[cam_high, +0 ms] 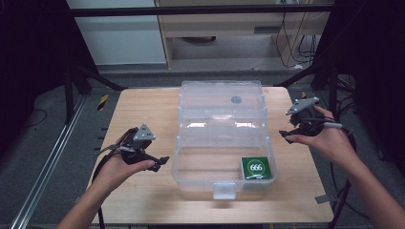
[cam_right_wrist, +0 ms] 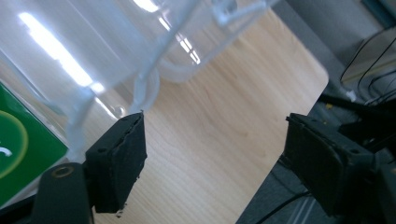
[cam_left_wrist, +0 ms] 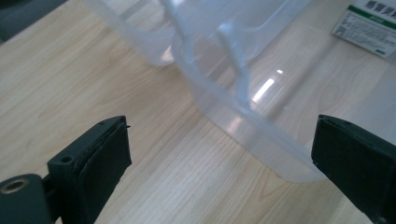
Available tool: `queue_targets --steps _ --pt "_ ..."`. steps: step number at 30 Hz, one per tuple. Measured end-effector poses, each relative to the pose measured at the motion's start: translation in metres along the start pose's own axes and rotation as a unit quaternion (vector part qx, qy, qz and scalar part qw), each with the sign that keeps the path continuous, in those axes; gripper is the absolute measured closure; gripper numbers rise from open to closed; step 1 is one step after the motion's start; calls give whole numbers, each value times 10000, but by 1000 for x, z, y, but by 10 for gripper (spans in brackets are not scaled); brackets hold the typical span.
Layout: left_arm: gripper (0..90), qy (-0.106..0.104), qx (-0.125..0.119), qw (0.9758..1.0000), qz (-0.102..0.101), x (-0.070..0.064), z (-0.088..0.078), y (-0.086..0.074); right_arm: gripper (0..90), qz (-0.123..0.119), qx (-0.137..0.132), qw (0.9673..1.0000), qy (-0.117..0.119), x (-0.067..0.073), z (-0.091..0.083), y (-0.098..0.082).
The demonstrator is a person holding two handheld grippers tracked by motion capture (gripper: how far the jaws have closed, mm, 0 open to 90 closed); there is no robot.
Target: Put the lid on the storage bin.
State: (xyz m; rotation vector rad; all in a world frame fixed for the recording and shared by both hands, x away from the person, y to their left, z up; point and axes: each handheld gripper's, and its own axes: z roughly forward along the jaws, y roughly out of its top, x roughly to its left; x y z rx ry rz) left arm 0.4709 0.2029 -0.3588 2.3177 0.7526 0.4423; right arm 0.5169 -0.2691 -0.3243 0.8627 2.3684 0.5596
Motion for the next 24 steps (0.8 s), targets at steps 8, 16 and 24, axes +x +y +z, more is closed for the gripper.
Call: queue_targets --steps 8,16,24 --pt "107 -263 100 9982 539 -24 5 24 412 -733 -158 9970 165 7 -10 43" --pt "198 -590 174 9929 1014 -43 6 37 424 -1424 -215 9889 372 21 -8 73" --pt "200 -962 563 9814 1563 -55 28 43 515 -2067 74 9761 669 35 12 107"
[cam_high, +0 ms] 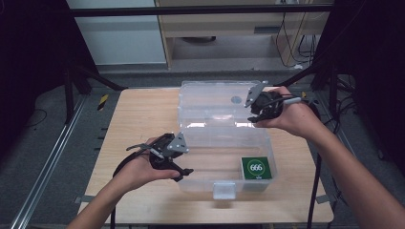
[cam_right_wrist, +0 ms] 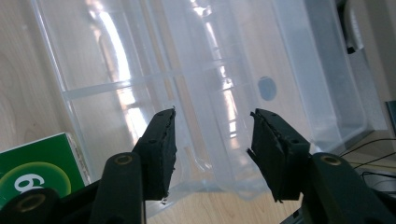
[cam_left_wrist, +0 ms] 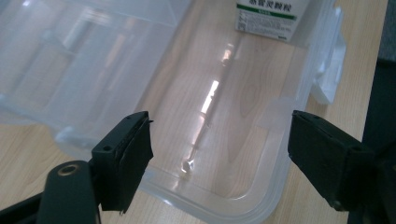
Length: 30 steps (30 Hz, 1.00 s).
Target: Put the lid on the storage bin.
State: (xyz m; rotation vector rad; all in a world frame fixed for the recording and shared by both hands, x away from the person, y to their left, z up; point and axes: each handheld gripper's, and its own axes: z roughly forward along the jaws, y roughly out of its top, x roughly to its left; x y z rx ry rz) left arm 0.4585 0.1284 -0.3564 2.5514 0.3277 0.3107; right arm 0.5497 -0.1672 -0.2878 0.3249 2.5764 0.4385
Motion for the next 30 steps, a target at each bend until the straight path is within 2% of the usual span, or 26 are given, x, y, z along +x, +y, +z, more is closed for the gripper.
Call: queue_targets --steps 2,3,4,7,8,11,13,18,21,23,24,30 --pt "195 -83 105 9999 99 -2 5 1 520 -196 176 9996 60 0 8 6" --pt "190 -138 144 9996 185 -4 9 2 539 -384 333 9986 107 -1 14 12" --pt "188 -138 144 9996 185 -4 9 2 540 -430 347 9984 125 -1 16 13" --pt "180 -213 134 9995 210 -6 13 3 558 -494 430 9977 167 -4 20 16" --pt "179 -271 197 9991 262 -8 15 4 579 -490 493 9972 259 -6 24 17" --pt "178 -285 267 9986 354 -8 16 3 598 -496 556 9967 325 -8 28 16" --pt "181 -299 322 9982 418 -10 17 4 660 -573 611 9954 469 -10 31 16" --pt "197 -394 398 9972 491 -13 20 4 722 -674 648 9945 470 -9 33 16" --pt "235 -432 539 9961 552 -16 23 5 788 -728 635 9940 523 -9 32 19" --pt "259 -457 585 9957 547 -17 23 5 792 -747 650 9937 521 -8 32 19" --pt "304 -516 652 9952 524 -18 24 5 796 -788 661 9934 500 -7 32 20" --pt "415 -650 732 9937 541 -19 26 5 794 -711 636 9942 505 -8 31 18"
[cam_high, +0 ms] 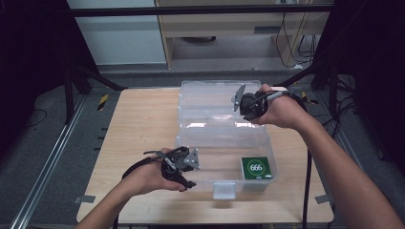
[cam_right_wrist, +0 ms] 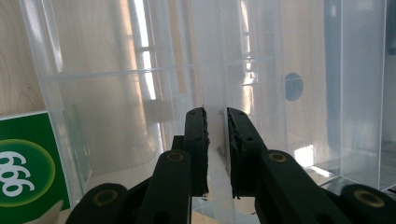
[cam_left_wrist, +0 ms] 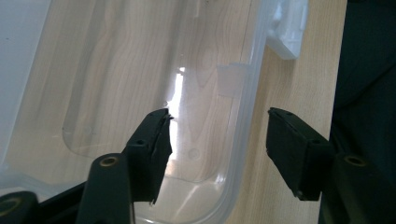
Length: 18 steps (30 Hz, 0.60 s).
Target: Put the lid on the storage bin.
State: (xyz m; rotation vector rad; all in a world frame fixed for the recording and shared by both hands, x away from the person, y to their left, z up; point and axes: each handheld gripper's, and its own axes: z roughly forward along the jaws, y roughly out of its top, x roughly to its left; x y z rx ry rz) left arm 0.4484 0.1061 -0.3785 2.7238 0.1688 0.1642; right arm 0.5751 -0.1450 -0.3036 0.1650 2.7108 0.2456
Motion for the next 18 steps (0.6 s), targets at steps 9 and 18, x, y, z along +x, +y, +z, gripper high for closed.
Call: queue_targets --steps 9,18 --pt "550 -181 186 9996 53 -3 13 1 787 75 -53 10000 7 -1 1 0" --pt "684 -311 363 9988 142 -2 25 1 788 103 -97 9999 41 -2 1 0"
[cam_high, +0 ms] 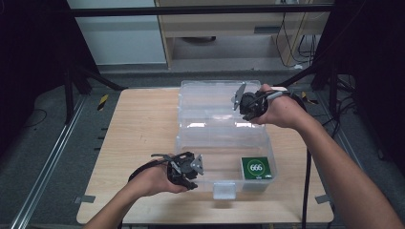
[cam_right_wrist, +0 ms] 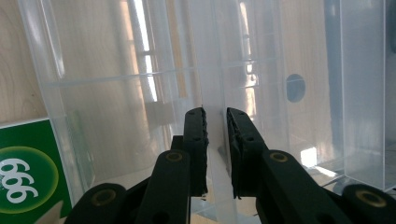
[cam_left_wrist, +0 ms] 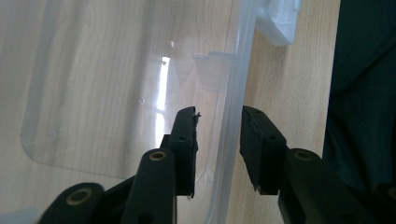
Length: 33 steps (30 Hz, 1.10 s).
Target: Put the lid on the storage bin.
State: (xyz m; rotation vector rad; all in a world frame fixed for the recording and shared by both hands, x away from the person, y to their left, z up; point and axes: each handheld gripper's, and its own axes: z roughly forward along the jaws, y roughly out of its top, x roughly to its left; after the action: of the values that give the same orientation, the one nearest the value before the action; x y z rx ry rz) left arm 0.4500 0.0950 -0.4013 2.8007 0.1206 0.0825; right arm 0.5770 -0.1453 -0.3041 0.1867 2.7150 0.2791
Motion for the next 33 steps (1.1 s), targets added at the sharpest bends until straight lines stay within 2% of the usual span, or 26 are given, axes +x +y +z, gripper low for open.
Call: queue_targets --steps 3,8,14,21,27,33 --pt "763 -19 31 10000 5 1 2 1 788 1 -9 10000 5 0 0 0" --pt "817 -9 43 10000 -8 -1 2 2 791 -6 9 10000 36 -1 0 0" --pt "819 74 20 9999 -111 2 2 1 798 -60 45 10000 -8 -3 2 2" --pt "814 223 -176 9991 -310 5 2 -3 820 -77 13 10000 -19 -4 1 3" --pt "805 419 -185 9983 -372 4 2 -4 856 12 -59 10000 62 -1 -5 3" --pt "804 466 -167 9980 -387 3 3 -4 870 13 -150 9998 138 3 -10 4"
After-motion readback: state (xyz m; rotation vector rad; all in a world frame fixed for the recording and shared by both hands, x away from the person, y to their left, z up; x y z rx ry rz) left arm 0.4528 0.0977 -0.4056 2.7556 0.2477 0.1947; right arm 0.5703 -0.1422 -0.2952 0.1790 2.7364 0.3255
